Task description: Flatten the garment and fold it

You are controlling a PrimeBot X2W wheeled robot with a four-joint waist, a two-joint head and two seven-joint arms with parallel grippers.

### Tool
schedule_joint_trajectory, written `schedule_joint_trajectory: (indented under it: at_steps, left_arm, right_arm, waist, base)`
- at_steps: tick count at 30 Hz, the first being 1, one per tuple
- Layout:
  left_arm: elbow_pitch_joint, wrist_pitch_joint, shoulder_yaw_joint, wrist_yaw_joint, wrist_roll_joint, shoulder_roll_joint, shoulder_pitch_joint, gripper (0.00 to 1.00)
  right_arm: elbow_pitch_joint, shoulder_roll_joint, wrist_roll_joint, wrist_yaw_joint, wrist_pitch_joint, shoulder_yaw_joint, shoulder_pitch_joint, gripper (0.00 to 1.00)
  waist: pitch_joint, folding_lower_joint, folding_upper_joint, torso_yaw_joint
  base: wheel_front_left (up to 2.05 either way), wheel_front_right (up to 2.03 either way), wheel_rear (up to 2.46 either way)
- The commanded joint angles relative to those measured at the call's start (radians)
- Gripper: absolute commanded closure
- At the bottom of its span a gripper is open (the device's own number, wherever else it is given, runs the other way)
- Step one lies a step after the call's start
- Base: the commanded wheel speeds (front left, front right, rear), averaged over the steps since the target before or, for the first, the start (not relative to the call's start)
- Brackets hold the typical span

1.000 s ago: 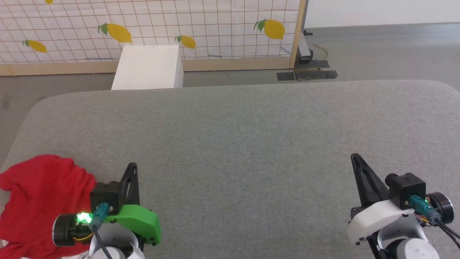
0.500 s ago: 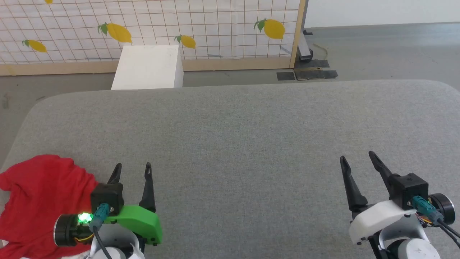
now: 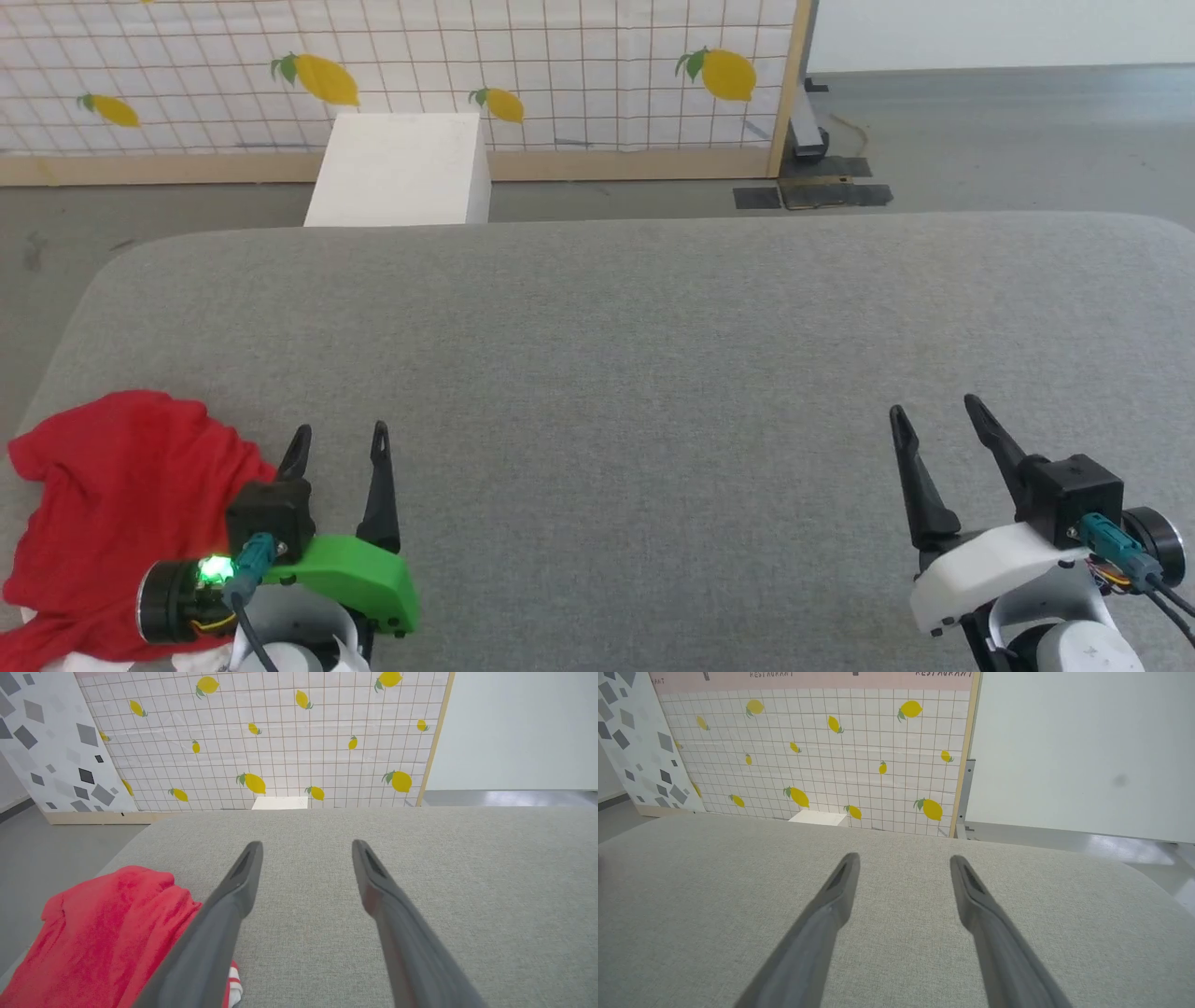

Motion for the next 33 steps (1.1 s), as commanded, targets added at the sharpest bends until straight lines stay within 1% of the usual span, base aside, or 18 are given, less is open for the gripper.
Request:
schedule_joint_trajectory:
  at_steps: [1, 5, 6, 21, 33]
  left_arm:
    - [0.003, -0.013, 0.005, 0.006, -0.01, -0.001, 0.012, 0.0]
    - [0.005, -0.021, 0.01, 0.009, -0.016, -0.001, 0.017, 0.0]
    - [0.008, -0.027, 0.012, 0.01, -0.022, -0.001, 0.019, 0.0]
    - [0.019, -0.058, 0.019, 0.017, -0.045, -0.002, 0.035, 0.0]
    - [0.028, -0.083, 0.027, 0.02, -0.06, -0.002, 0.054, 0.0]
  right_arm:
    - [0.006, 0.0, 0.012, 0.0, -0.013, -0.003, 0.012, 0.0]
    - [0.012, 0.0, 0.019, 0.0, -0.021, -0.005, 0.015, 0.0]
    - [0.018, 0.0, 0.025, 0.0, -0.027, -0.006, 0.017, 0.0]
    - [0.048, 0.0, 0.053, -0.001, -0.058, 0.001, 0.022, 0.0]
    - [0.075, 0.0, 0.076, -0.001, -0.083, 0.013, 0.034, 0.0]
  waist:
    - [0.0, -0.0001, 0.0, 0.01]
    - [0.0, -0.0001, 0.0, 0.031]
    - [0.001, -0.0001, 0.0, 0.051]
    - [-0.002, -0.0001, 0.0, 0.158]
    - [-0.012, -0.0001, 0.0, 0.234]
  base:
    - [0.0, 0.0, 0.0]
    - [0.0, 0.0, 0.0]
    - [0.0, 0.0, 0.0]
    - [0.0, 0.0, 0.0]
    - [0.0, 0.0, 0.0]
